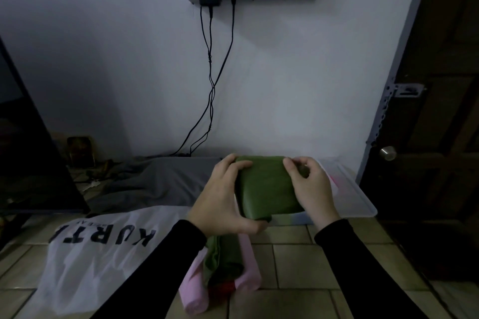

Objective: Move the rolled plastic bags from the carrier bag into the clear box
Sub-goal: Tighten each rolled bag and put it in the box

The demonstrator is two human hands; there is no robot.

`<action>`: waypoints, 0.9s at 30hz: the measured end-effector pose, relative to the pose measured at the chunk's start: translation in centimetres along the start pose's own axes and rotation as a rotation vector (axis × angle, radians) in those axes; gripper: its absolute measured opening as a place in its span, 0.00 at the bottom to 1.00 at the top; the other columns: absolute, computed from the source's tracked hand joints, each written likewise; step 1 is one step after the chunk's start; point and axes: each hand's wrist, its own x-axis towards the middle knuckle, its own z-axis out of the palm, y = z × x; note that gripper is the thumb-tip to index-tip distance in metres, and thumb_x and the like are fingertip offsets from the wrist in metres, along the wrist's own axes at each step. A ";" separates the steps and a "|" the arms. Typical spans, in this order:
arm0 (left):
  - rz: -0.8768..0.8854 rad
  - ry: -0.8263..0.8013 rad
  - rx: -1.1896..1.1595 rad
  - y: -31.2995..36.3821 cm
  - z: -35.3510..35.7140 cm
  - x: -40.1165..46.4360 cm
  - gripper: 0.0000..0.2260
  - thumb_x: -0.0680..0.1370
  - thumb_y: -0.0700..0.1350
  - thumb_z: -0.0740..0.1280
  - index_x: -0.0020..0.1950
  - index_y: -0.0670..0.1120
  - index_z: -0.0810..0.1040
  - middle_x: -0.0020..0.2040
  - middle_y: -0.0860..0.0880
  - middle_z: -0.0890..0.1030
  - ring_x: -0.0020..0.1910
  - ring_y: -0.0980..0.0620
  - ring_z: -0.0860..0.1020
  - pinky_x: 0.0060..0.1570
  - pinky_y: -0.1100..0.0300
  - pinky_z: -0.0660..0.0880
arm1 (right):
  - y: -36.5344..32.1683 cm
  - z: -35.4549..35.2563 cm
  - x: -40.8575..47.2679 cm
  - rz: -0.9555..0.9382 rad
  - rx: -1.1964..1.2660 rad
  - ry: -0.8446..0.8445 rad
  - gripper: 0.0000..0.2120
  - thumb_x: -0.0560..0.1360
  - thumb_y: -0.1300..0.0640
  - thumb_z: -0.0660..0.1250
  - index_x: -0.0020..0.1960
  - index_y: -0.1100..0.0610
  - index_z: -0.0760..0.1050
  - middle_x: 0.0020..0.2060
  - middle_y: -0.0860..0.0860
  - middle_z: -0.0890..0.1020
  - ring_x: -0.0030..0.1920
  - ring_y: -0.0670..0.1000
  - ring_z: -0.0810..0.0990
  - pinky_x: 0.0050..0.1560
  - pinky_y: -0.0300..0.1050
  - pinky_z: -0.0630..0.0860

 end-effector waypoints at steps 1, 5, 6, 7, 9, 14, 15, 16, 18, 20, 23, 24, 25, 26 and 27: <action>-0.003 0.005 0.050 -0.3 -0.1 0.0 0.49 0.54 0.65 0.73 0.71 0.49 0.64 0.72 0.51 0.60 0.73 0.52 0.59 0.72 0.57 0.61 | -0.2 -0.1 -0.2 -0.033 -0.077 0.029 0.16 0.75 0.44 0.66 0.57 0.53 0.73 0.53 0.50 0.77 0.58 0.51 0.75 0.53 0.43 0.71; -0.031 -0.019 0.233 -1.2 -0.4 -0.2 0.49 0.55 0.67 0.73 0.71 0.47 0.65 0.71 0.49 0.61 0.72 0.50 0.59 0.70 0.62 0.56 | -2.4 0.0 -2.5 -0.310 -0.293 0.202 0.21 0.77 0.44 0.62 0.65 0.55 0.71 0.69 0.56 0.67 0.70 0.55 0.65 0.67 0.52 0.66; -0.040 -0.020 0.269 -1.2 -0.4 -0.2 0.49 0.55 0.68 0.72 0.71 0.47 0.65 0.70 0.48 0.63 0.72 0.49 0.59 0.70 0.62 0.56 | -3.1 0.6 -3.4 -0.406 -0.287 0.164 0.19 0.78 0.47 0.60 0.63 0.57 0.73 0.68 0.56 0.69 0.70 0.55 0.66 0.69 0.52 0.66; -0.035 -0.012 0.295 -1.1 -0.3 -0.1 0.48 0.56 0.68 0.70 0.70 0.46 0.67 0.69 0.46 0.65 0.71 0.47 0.60 0.70 0.60 0.58 | -3.9 1.4 -4.4 -0.461 -0.294 0.071 0.17 0.78 0.51 0.58 0.62 0.58 0.76 0.67 0.56 0.73 0.69 0.54 0.69 0.69 0.51 0.67; 0.063 0.033 0.361 -0.6 0.0 0.2 0.38 0.66 0.66 0.64 0.67 0.41 0.72 0.65 0.43 0.72 0.69 0.42 0.66 0.70 0.52 0.63 | -5.5 3.2 -6.6 -0.463 -0.376 -0.174 0.18 0.79 0.56 0.54 0.65 0.60 0.73 0.68 0.53 0.72 0.68 0.51 0.71 0.70 0.46 0.66; 0.248 0.200 0.571 0.3 -0.6 0.9 0.21 0.74 0.49 0.62 0.62 0.38 0.76 0.58 0.42 0.78 0.62 0.37 0.73 0.62 0.42 0.71 | -6.8 5.1 -8.3 -0.362 -0.250 -0.245 0.21 0.82 0.58 0.51 0.74 0.59 0.60 0.74 0.51 0.64 0.71 0.46 0.65 0.70 0.34 0.62; 0.245 0.203 0.564 0.4 -0.8 1.0 0.23 0.73 0.50 0.63 0.63 0.38 0.75 0.59 0.42 0.77 0.63 0.38 0.73 0.62 0.43 0.71 | -7.0 5.0 -8.2 -0.341 -0.210 -0.238 0.21 0.82 0.58 0.51 0.74 0.58 0.61 0.73 0.51 0.66 0.71 0.47 0.67 0.70 0.36 0.63; 0.240 0.191 0.538 0.5 -0.9 0.9 0.26 0.71 0.52 0.64 0.65 0.38 0.74 0.60 0.41 0.76 0.63 0.38 0.72 0.62 0.43 0.70 | -7.0 5.0 -7.9 -0.296 -0.174 -0.244 0.20 0.82 0.58 0.52 0.73 0.58 0.63 0.70 0.53 0.70 0.69 0.49 0.70 0.69 0.40 0.67; 0.213 0.143 0.457 1.0 -1.1 0.9 0.38 0.64 0.59 0.68 0.69 0.41 0.70 0.63 0.41 0.73 0.65 0.39 0.70 0.64 0.44 0.69 | -7.2 4.8 -6.9 -0.149 -0.095 -0.274 0.16 0.81 0.57 0.53 0.67 0.57 0.69 0.59 0.56 0.79 0.60 0.53 0.77 0.60 0.45 0.74; 0.158 0.063 0.373 1.4 -1.4 0.7 0.48 0.55 0.63 0.72 0.72 0.48 0.65 0.66 0.42 0.68 0.69 0.41 0.65 0.68 0.48 0.67 | -7.2 4.2 -5.8 0.011 0.007 -0.321 0.13 0.81 0.53 0.56 0.60 0.55 0.74 0.51 0.56 0.82 0.53 0.55 0.80 0.55 0.50 0.77; 0.155 0.011 0.255 1.5 -1.7 0.9 0.51 0.52 0.63 0.74 0.72 0.51 0.64 0.69 0.47 0.65 0.71 0.47 0.63 0.68 0.55 0.66 | -7.2 3.3 -4.8 0.274 0.250 -0.408 0.13 0.78 0.47 0.60 0.55 0.53 0.78 0.49 0.54 0.84 0.51 0.54 0.82 0.57 0.56 0.78; 0.168 0.016 0.206 1.4 -1.7 1.1 0.51 0.52 0.62 0.75 0.72 0.50 0.65 0.69 0.48 0.66 0.71 0.49 0.64 0.68 0.55 0.67 | -7.2 3.1 -4.6 0.351 0.311 -0.439 0.15 0.78 0.46 0.62 0.54 0.55 0.78 0.48 0.55 0.84 0.50 0.55 0.82 0.55 0.55 0.79; 0.175 0.026 0.151 1.4 -1.7 1.2 0.50 0.51 0.61 0.76 0.72 0.49 0.66 0.69 0.48 0.67 0.71 0.50 0.65 0.68 0.54 0.68 | -7.3 2.8 -4.5 0.412 0.357 -0.469 0.16 0.77 0.45 0.63 0.53 0.57 0.78 0.47 0.56 0.84 0.49 0.55 0.83 0.53 0.53 0.80; 0.175 0.039 0.095 1.5 -1.6 1.2 0.50 0.51 0.60 0.75 0.71 0.49 0.66 0.68 0.49 0.67 0.70 0.52 0.66 0.67 0.54 0.68 | -7.3 2.5 -4.4 0.446 0.378 -0.486 0.18 0.76 0.44 0.64 0.53 0.58 0.78 0.46 0.57 0.84 0.48 0.56 0.84 0.50 0.52 0.81; 0.171 0.049 0.043 1.6 -1.4 1.2 0.49 0.51 0.60 0.75 0.71 0.49 0.67 0.68 0.50 0.67 0.70 0.53 0.67 0.67 0.55 0.68 | -7.4 2.2 -4.4 0.468 0.398 -0.498 0.20 0.76 0.43 0.65 0.54 0.60 0.78 0.46 0.58 0.85 0.47 0.56 0.84 0.48 0.50 0.81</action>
